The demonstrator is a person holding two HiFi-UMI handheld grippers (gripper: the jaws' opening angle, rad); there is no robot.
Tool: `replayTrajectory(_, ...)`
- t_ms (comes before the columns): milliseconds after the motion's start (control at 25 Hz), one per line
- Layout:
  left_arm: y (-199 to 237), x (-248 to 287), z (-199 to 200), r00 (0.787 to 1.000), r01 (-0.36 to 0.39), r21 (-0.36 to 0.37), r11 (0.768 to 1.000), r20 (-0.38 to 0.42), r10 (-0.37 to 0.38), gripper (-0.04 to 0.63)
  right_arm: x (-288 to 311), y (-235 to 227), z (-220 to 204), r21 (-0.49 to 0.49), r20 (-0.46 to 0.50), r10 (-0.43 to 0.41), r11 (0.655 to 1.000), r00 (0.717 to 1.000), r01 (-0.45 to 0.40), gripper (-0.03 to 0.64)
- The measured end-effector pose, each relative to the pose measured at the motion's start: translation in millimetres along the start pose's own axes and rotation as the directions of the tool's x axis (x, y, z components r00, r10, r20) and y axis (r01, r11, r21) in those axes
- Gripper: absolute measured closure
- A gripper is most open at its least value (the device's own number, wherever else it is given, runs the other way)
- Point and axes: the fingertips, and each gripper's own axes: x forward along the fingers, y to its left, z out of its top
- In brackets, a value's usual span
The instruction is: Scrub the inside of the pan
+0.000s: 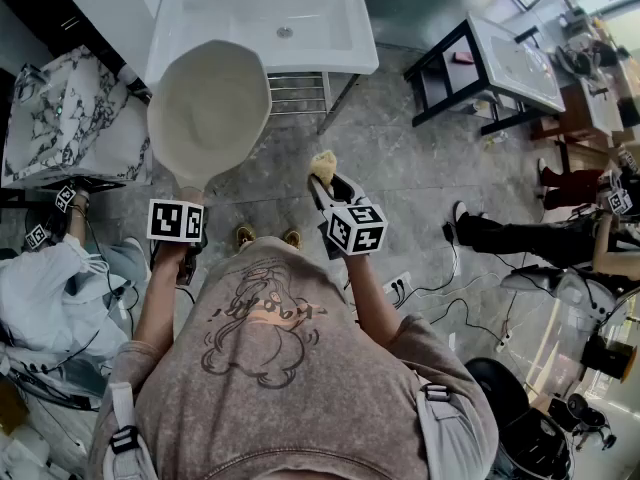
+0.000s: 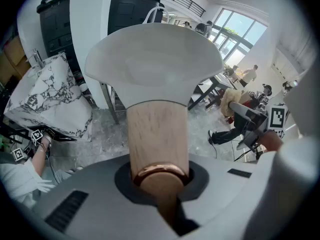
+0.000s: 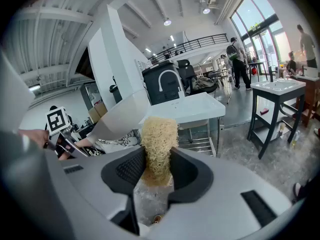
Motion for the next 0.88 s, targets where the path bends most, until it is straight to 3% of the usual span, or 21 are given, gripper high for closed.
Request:
replayTrajectory(360, 5, -4, 4, 1.0, 0.014, 0.009, 1.0, 0.005, -0.014, 0.566, 2, 12, -4, -0.006, -0.004, 0.001, 1.0, 1.0, -0.001, 0.46)
replayTrajectory(880, 37, 0, 25, 0.999, 0.038, 0.08, 0.996, -0.004, -0.038, 0.565, 19, 30, 8, 0.021, 0.09, -0.024, 1.0, 0.996, 0.022, 0.46)
